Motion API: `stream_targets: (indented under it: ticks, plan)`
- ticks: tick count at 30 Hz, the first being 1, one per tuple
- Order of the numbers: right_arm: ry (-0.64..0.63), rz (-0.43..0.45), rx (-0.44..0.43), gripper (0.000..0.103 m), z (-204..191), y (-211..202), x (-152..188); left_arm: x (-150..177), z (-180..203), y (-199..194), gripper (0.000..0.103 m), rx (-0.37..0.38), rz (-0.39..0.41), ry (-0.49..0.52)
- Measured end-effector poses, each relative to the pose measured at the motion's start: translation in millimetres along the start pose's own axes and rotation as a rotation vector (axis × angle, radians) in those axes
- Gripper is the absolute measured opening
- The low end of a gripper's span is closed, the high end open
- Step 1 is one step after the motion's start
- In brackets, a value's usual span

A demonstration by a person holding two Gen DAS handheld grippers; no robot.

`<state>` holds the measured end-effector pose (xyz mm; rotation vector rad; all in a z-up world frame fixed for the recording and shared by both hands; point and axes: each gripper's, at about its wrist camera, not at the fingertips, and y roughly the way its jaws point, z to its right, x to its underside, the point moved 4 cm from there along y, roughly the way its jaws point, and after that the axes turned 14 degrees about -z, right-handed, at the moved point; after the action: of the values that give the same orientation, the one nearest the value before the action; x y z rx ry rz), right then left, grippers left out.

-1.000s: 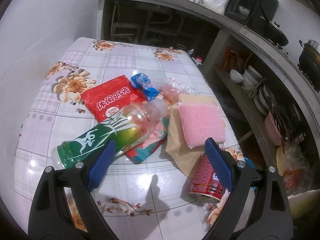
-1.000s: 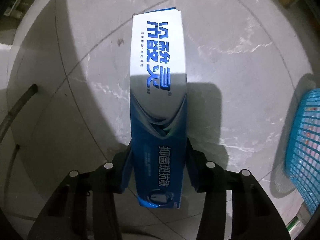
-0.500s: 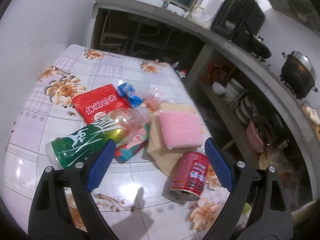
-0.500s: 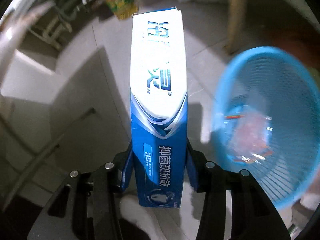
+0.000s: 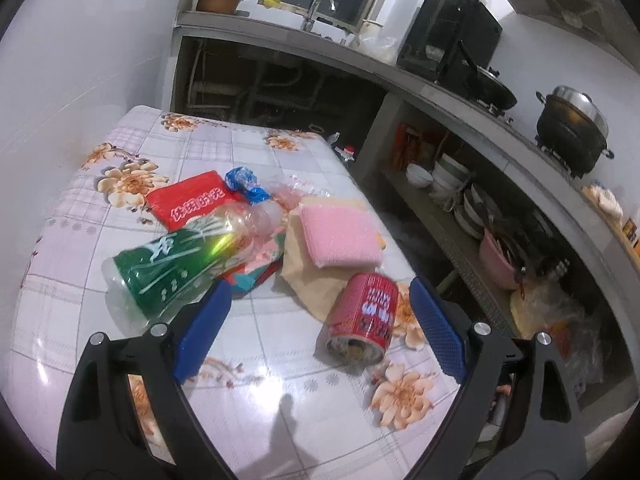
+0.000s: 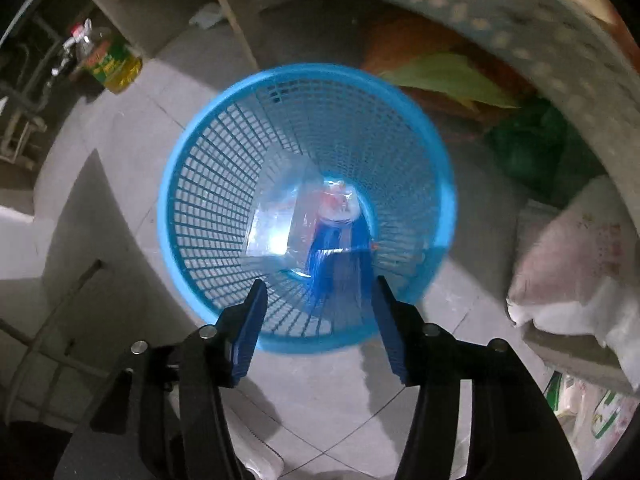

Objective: Collect trash

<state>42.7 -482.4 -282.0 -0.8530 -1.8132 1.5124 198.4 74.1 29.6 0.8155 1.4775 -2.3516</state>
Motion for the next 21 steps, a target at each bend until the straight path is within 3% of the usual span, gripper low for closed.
stream_targets:
  ticks: [6, 10, 13, 17, 19, 21]
  plan:
    - [-0.006, 0.089, -0.075, 0.056, -9.9, -51.1, 35.8, 13.2, -4.8, 4.1, 0.086, -0.006, -0.011, 0.006]
    - [-0.098, 0.173, -0.202, 0.057, -42.0, -107.2, 68.2, 24.3, -6.8, 7.5, 0.086, -0.024, -0.013, 0.008]
    - [-0.203, 0.210, -0.358, 0.063, -84.1, -151.9, 85.6, 33.8, -9.7, 9.7, 0.086, -0.030, -0.012, 0.002]
    - [-0.351, 0.152, -0.592, 0.066, -150.0, -191.2, 103.6, 39.3, -16.0, 15.9, 0.085, 0.011, -0.017, -0.042]
    - [-0.444, 0.082, -0.702, 0.068, -191.7, -201.1, 117.7, 38.2, -18.9, 22.0, 0.077, 0.050, -0.017, -0.067]
    - [-0.516, 0.024, -0.754, 0.068, -227.3, -203.6, 131.2, 34.9, -20.3, 28.3, 0.068, 0.071, -0.017, -0.084]
